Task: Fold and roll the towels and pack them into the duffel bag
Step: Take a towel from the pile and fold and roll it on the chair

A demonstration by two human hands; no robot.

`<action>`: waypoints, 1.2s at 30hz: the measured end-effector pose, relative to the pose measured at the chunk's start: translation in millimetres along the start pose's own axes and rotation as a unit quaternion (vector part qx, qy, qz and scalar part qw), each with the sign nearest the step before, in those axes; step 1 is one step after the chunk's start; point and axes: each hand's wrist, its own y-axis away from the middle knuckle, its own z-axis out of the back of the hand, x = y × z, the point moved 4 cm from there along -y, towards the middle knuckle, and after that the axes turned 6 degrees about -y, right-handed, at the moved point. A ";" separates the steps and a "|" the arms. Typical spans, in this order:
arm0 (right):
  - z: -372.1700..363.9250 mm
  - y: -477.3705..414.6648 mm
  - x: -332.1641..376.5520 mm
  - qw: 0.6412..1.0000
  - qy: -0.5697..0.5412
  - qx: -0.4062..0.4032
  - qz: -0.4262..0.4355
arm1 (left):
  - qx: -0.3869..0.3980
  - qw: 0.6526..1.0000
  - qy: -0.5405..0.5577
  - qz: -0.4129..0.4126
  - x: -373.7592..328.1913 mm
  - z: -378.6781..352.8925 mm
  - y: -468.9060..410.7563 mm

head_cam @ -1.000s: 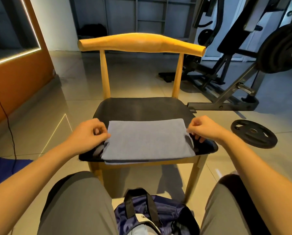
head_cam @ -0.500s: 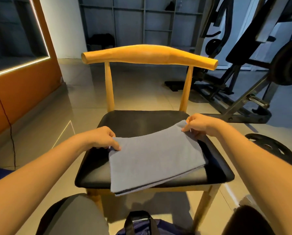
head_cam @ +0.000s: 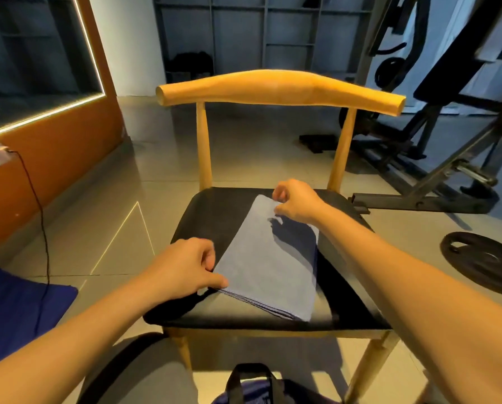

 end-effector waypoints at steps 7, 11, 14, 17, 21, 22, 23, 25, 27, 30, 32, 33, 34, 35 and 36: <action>-10.8 123.4 37.0 0.990 -0.036 0.109 0.085 | 0.011 0.972 0.002 -0.236 0.7 -4.5 1.9; -31.6 173.7 43.9 0.978 0.059 0.147 0.134 | -0.013 0.966 -0.013 -0.256 6.9 -9.5 4.1; -43.5 191.2 41.3 0.963 0.167 0.090 0.192 | -0.054 0.961 -0.033 -0.271 6.3 -12.0 7.8; -53.3 197.8 37.3 0.951 0.206 0.038 0.227 | -0.097 0.947 -0.073 -0.298 2.5 -13.8 11.8; -54.3 199.3 32.6 0.961 0.170 -0.005 0.219 | -0.070 0.965 0.021 -0.251 4.2 -17.2 3.1; -54.1 199.4 30.1 0.966 0.156 -0.019 0.208 | -0.044 0.972 0.055 -0.226 4.3 -18.5 -0.3; -54.3 199.0 26.7 0.972 0.137 -0.033 0.191 | -0.021 0.975 0.080 -0.205 4.1 -19.5 -2.0; -54.7 197.4 18.5 0.986 0.085 -0.049 0.137 | 0.002 0.978 0.114 -0.173 3.4 -19.4 -4.8; -54.9 195.6 12.1 0.995 0.044 -0.039 0.084 | 0.010 0.980 0.129 -0.153 3.1 -17.2 -7.5; -54.4 192.1 7.5 0.998 0.047 -0.001 0.043 | 0.016 0.983 0.121 -0.134 2.5 -15.2 -11.6; -52.5 189.2 6.1 0.999 0.045 0.004 0.017 | 0.016 0.987 0.110 -0.114 2.1 -16.3 -15.5; -51.9 187.5 5.0 0.999 0.045 0.003 0.005 | 0.018 0.989 0.108 -0.100 1.6 -17.6 -17.9; -52.0 186.0 4.0 0.999 0.050 0.002 -0.008 | 0.022 0.990 0.110 -0.085 1.0 -18.5 -20.4; -51.4 185.1 3.5 0.998 0.063 -0.002 -0.019 | 0.024 0.991 0.110 -0.072 0.8 -19.5 -22.4; -49.8 184.3 2.9 0.996 0.079 -0.015 -0.023 | 0.018 0.992 0.108 -0.064 0.3 -20.4 -23.9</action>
